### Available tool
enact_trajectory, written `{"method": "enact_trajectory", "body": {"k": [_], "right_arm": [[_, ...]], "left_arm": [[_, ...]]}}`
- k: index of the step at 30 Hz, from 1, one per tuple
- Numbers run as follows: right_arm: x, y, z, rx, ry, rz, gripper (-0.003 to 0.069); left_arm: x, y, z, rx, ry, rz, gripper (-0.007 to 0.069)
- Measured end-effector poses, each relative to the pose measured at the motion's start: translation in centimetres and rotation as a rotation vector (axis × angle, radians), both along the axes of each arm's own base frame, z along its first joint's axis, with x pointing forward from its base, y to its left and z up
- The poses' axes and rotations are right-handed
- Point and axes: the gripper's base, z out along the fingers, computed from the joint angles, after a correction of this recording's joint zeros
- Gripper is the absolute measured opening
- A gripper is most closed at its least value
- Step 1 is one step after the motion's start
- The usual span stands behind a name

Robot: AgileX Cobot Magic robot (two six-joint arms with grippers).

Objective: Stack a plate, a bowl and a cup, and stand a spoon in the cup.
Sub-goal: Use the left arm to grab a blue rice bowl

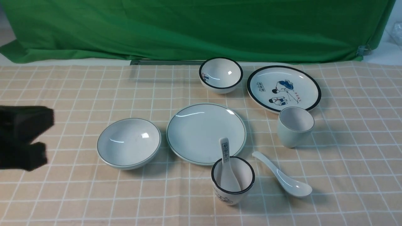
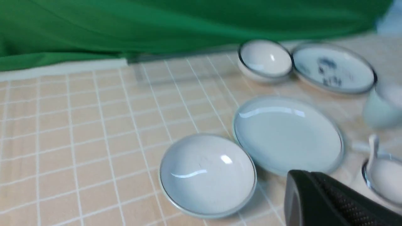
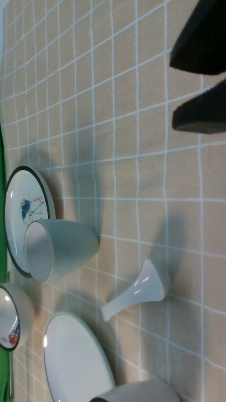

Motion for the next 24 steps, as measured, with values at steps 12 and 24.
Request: {"method": "enact_trajectory", "body": {"k": [12, 24], "right_arm": [[0.2, -0.4, 0.9, -0.169, -0.102, -0.005, 0.0237], [0.3, 0.0, 1.1, 0.180, -0.112, -0.038, 0.0237]], "left_arm": [[8.6, -8.7, -1.5, 0.340, 0.339, -0.344, 0.0004], [8.8, -8.8, -1.4, 0.409, 0.306, -0.414, 0.0004]]}}
